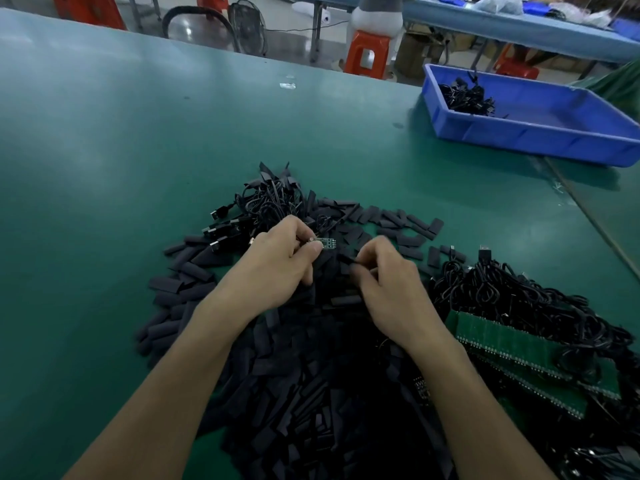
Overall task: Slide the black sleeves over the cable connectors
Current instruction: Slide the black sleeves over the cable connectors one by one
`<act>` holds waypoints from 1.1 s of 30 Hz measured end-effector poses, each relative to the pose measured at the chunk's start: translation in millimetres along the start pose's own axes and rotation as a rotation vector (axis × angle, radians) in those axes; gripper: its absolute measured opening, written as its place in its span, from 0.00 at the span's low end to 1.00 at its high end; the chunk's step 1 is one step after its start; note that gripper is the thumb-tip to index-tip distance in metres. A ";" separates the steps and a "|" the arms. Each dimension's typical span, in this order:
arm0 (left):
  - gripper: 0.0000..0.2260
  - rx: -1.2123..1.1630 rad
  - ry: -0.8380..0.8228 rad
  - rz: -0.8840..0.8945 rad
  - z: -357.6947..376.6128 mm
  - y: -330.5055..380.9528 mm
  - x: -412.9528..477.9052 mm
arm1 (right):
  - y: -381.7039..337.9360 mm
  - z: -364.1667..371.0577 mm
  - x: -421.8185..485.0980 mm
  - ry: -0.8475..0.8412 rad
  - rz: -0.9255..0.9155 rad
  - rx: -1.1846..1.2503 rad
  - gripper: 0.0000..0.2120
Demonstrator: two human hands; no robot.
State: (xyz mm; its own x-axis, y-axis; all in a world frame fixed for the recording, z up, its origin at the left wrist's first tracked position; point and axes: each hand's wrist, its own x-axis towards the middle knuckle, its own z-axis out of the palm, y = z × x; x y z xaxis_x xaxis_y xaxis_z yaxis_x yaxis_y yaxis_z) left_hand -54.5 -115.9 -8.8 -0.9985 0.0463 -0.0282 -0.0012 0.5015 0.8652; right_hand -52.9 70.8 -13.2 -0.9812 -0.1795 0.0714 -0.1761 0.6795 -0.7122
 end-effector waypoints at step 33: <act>0.09 -0.161 0.015 0.007 2.2 14.6 -9.7 | 5.3 -14.5 -11.4 0.274 -0.150 0.445 0.04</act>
State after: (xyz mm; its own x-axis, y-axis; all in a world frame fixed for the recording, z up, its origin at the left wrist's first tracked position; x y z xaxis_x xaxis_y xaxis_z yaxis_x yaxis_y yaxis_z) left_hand -44.7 -107.1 3.0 -0.9992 0.0360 -0.0153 -0.0015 0.3558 0.9346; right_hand -43.8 86.8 -7.6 -0.9432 -0.0190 0.3317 -0.3232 0.2837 -0.9028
